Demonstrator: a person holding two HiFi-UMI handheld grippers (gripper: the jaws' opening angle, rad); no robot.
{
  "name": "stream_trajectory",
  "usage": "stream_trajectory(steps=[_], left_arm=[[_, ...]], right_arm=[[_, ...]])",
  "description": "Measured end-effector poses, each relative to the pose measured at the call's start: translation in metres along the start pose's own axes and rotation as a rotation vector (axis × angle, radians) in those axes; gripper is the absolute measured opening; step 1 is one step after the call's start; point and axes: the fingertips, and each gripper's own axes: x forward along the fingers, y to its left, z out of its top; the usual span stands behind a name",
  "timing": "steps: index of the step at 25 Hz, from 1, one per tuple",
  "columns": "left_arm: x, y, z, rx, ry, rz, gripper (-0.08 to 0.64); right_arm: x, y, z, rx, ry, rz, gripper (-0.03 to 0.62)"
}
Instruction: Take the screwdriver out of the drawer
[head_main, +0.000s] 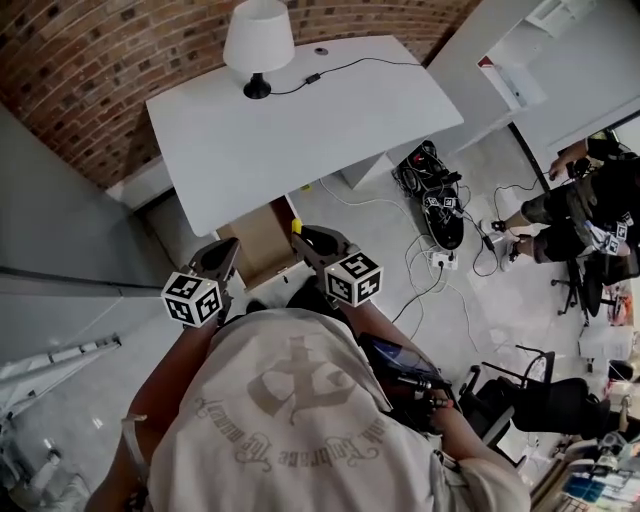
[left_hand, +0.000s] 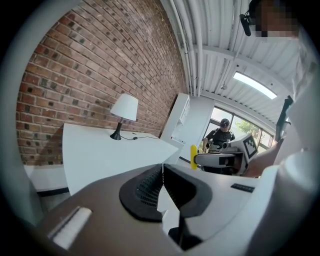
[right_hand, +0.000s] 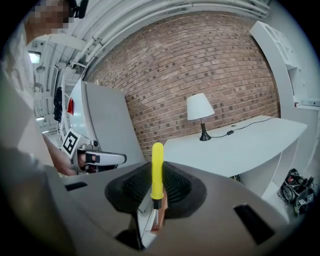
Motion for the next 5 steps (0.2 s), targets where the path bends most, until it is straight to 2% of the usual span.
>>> stream_trajectory(steps=[5], left_arm=[[0.016, -0.013, 0.003, 0.015, -0.003, -0.047, 0.012]], right_arm=[[-0.012, -0.009, 0.004, -0.011, -0.004, -0.03, 0.054]])
